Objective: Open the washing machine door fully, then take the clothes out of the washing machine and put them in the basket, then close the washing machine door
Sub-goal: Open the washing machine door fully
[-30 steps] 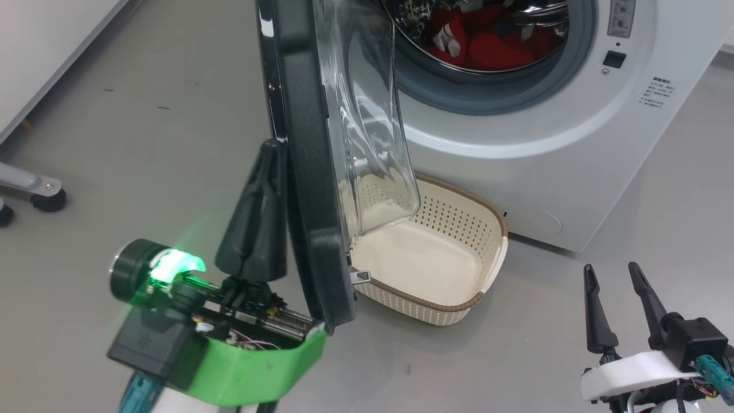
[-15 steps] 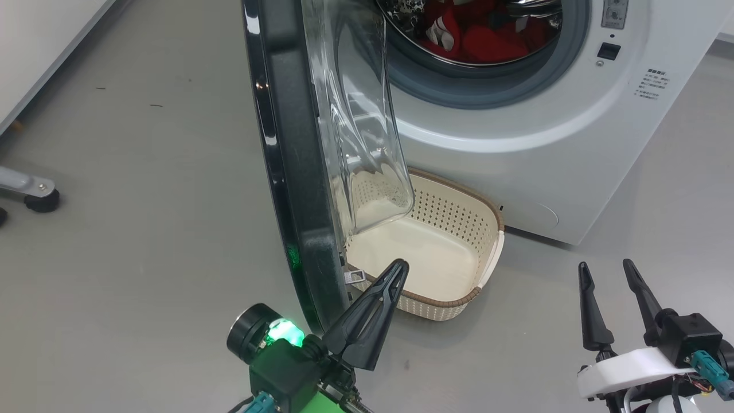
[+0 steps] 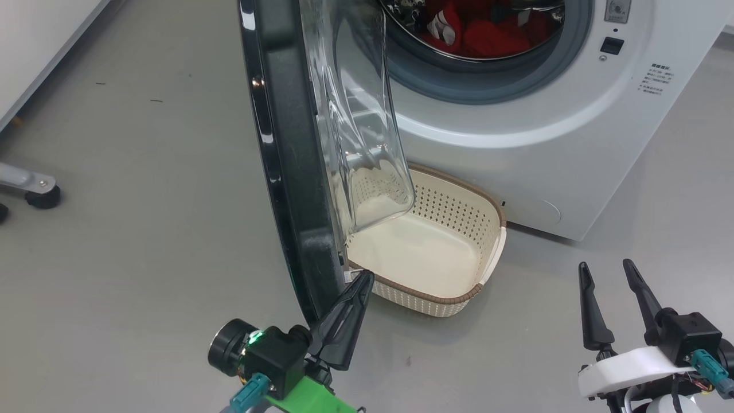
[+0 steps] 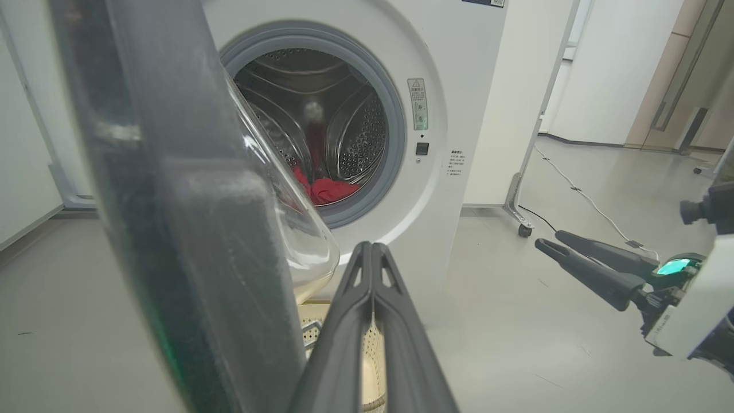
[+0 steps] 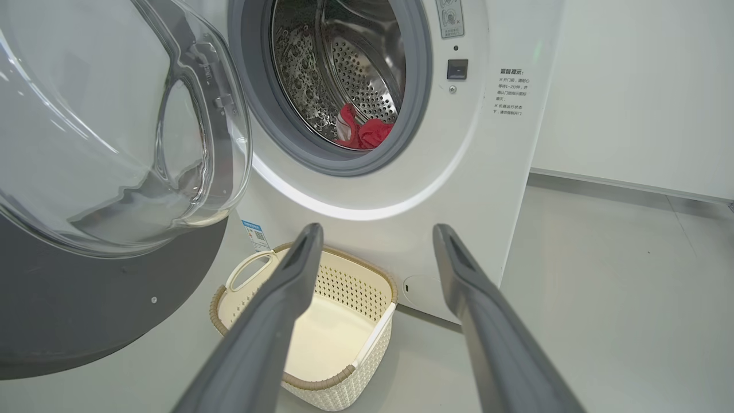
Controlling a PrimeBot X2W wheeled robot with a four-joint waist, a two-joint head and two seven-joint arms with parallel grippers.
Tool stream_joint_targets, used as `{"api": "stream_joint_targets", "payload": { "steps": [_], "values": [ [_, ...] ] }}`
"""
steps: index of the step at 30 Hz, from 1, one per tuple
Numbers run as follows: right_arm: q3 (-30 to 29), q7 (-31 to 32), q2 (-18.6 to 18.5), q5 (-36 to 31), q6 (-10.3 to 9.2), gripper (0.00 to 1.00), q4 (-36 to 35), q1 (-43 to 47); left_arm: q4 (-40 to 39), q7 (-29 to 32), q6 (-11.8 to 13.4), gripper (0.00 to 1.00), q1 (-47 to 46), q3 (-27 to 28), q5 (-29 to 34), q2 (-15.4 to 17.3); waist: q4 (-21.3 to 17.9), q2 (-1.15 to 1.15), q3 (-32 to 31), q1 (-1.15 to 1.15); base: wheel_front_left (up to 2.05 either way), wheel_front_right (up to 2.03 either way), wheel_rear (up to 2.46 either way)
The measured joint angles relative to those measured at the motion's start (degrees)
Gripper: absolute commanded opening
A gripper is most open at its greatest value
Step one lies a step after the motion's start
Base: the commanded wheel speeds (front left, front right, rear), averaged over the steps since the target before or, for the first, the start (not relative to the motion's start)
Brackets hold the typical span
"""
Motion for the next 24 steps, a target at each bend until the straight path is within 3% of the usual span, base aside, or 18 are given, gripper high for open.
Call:
{"api": "stream_joint_targets", "payload": {
  "steps": [24],
  "values": [
    [-1.05,0.0,0.21,-0.33,0.74,1.0,0.7,-0.81,5.34,-0.08,3.28,0.0,0.0,2.82,-0.54,-0.33,1.27,0.0,0.05,0.0,0.0,0.0,0.0]
  ]
}}
